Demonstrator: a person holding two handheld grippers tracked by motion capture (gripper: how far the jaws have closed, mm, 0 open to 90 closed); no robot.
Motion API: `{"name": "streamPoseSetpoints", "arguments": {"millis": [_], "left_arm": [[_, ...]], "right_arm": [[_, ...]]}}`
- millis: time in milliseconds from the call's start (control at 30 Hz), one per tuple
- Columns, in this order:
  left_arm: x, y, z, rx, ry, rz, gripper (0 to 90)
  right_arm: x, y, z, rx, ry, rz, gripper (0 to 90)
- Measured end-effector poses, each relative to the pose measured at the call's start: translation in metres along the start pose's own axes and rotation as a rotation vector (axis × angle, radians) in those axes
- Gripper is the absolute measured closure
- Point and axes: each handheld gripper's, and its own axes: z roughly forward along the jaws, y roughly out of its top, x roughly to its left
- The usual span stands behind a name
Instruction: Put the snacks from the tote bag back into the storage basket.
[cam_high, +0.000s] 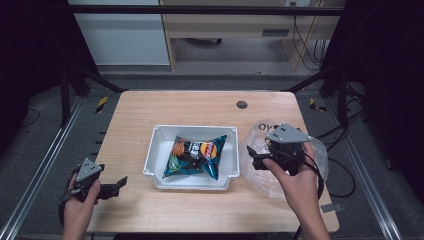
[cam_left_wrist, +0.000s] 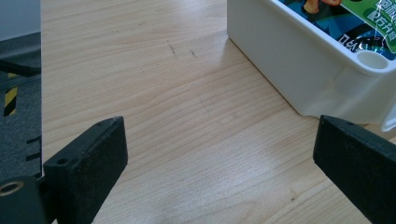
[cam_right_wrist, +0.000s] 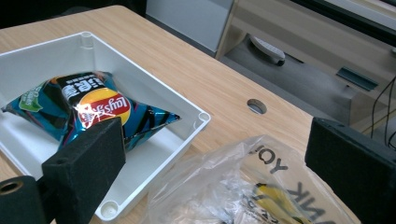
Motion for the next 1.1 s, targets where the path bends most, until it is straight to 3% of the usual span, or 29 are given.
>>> {"name": "streamPoseSetpoints", "arguments": {"millis": [233,533,633,867,1100], "left_arm": [[-0.001,0.001,0.0,-0.007,-0.001,-0.004,2.7],[0.0,0.001,0.001,0.002,0.001,0.004,2.7],[-0.001,0.001,0.0,0.002,0.0,0.001,2.7],[-0.001,0.0,0.001,0.002,0.001,0.002,2.7],[-0.001,0.0,0.001,0.003,0.001,0.001,2.7]], "right_arm": [[0.001,-0.004,-0.006,-0.014,-0.063,0.02,5.1],[-0.004,-0.016,-0.008,-0.008,-0.105,0.058,5.5],[-0.001,-0.026,-0.006,-0.043,-0.14,0.075,7.2],[0.004,-0.05,0.004,-0.013,-0.162,0.124,7.0],[0.009,-0.068,0.014,0.011,-0.178,0.141,7.1]]}}
